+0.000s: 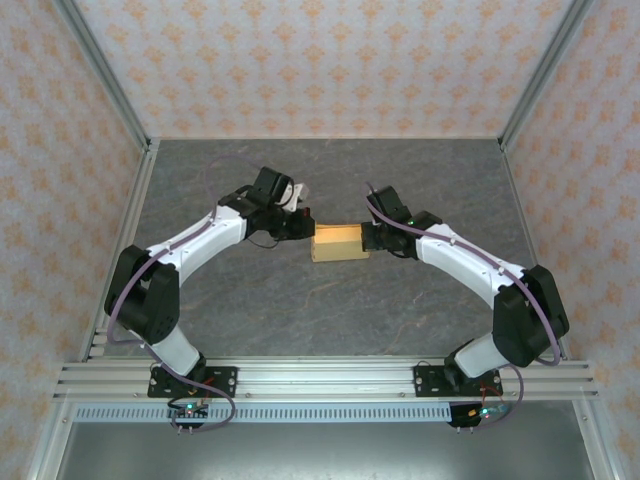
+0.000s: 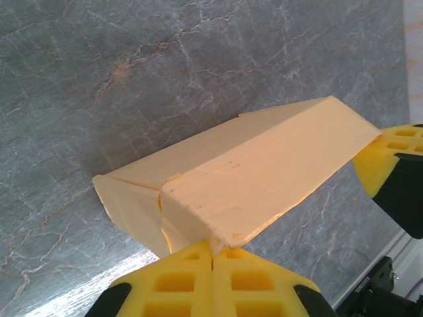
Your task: Fold the paper box
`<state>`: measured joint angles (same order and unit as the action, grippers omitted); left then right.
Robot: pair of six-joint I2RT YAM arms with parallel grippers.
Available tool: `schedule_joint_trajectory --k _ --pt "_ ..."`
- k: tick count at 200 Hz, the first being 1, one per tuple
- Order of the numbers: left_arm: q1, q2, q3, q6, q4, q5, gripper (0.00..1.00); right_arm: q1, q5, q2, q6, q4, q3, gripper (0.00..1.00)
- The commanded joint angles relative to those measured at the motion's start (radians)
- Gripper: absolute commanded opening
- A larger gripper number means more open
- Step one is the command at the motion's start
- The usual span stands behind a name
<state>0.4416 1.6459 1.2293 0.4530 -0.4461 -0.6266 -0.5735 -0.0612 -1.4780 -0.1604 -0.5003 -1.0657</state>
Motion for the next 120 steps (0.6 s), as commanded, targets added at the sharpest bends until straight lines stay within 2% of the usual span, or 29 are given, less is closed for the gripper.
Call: schedule_joint_trajectory --k 1,48,89,120 --pt "-0.011 0.010 -0.010 0.040 0.057 -0.083 0.00 -0.014 0.014 -0.007 0.010 -0.014 0.013 0.00" --pt "-0.026 0.010 -0.031 0.070 0.086 -0.105 0.00 -0.014 0.011 -0.009 0.008 -0.013 0.014 0.00" --pt "-0.027 0.016 -0.046 0.047 0.073 -0.069 0.00 -0.014 0.002 0.004 -0.001 0.001 0.009 0.00" --pt "-0.026 0.016 -0.069 0.105 0.117 -0.068 0.00 -0.014 -0.001 -0.005 -0.007 0.000 0.000 0.00"
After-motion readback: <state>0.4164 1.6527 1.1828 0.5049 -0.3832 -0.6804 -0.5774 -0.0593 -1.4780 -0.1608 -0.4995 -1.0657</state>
